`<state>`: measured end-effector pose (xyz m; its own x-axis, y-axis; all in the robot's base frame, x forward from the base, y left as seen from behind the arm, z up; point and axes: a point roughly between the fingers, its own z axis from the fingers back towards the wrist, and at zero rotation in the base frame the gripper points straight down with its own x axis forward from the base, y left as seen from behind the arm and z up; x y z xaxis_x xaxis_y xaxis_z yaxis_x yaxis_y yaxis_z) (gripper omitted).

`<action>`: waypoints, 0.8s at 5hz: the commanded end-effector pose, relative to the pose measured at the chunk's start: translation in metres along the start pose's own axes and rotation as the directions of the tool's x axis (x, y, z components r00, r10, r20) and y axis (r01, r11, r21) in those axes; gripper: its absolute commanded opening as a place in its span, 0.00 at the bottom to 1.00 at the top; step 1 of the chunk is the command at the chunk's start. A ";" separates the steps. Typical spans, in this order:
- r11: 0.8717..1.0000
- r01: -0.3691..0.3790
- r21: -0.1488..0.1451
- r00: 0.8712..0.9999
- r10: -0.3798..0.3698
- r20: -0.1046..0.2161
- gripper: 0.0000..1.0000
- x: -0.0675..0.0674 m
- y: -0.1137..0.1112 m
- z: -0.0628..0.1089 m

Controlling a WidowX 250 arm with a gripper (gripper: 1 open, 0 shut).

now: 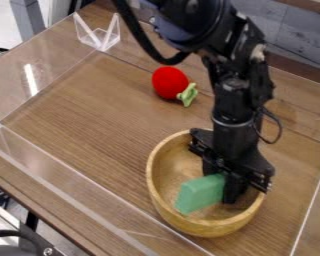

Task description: Remove the green stick from the brown bowl and put it on the table

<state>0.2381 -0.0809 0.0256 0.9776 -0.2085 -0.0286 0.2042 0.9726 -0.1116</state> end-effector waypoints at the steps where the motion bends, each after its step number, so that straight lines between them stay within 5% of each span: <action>1: 1.000 0.030 0.007 1.000 -0.030 0.007 0.00 0.007 0.010 0.008; 4: 1.000 0.027 0.003 1.000 -0.027 0.007 0.00 0.000 0.025 -0.003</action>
<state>0.2391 -0.0650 0.0238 0.9673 -0.2525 -0.0255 0.2481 0.9620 -0.1145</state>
